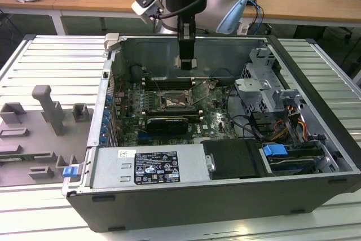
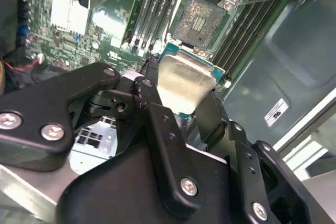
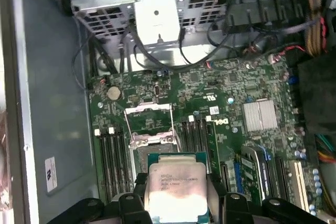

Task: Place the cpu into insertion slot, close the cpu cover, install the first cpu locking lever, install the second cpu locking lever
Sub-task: 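Place the cpu into insertion slot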

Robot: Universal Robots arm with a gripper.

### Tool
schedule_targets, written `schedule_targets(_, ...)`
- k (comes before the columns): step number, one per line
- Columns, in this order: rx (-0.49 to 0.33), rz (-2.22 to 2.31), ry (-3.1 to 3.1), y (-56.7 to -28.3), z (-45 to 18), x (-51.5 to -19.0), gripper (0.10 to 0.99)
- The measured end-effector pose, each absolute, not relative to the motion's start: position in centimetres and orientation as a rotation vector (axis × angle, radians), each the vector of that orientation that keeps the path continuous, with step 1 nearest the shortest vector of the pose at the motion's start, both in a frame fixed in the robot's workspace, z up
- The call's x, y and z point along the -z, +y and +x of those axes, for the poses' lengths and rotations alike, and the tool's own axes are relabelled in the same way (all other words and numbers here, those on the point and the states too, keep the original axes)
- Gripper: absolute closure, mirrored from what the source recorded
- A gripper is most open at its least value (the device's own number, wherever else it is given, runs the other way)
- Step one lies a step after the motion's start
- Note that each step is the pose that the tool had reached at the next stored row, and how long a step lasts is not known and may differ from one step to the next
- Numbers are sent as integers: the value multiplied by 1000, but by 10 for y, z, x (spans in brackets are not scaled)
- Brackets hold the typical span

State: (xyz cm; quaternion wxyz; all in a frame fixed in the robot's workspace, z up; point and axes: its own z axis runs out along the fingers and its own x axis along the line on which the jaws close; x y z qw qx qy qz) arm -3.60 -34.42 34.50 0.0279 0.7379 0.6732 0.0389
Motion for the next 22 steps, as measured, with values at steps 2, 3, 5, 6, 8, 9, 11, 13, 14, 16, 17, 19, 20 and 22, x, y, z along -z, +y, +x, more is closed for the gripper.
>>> schedule_targets(2,-122,2246,2114,-344,-36,-344,557)
schedule_targets(3,-122,2246,2114,-344,-36,-343,557)
schedule_targets(5,-121,2246,2114,-344,-36,-342,557)
schedule_targets(6,-121,2246,2114,-344,-36,-342,557)
schedule_targets(8,-121,2246,2114,-344,-36,-341,557)
schedule_targets(9,-121,2246,2114,-344,-36,-341,557)
schedule_targets(11,-121,2246,2114,-344,-36,-341,557)
schedule_targets(13,-121,2246,2114,-344,-36,-340,557)
schedule_targets(14,-121,2246,2114,-344,-36,-340,557)
schedule_targets(16,-121,2246,2115,-344,-36,-340,557)
schedule_targets(17,-121,2246,2115,-344,-36,-339,557)
schedule_targets(19,-121,2246,2115,-344,-36,-339,557)
schedule_targets(20,-122,2245,2115,-344,-36,-339,557)
schedule_targets(22,-121,2245,2115,-344,-36,-338,557)
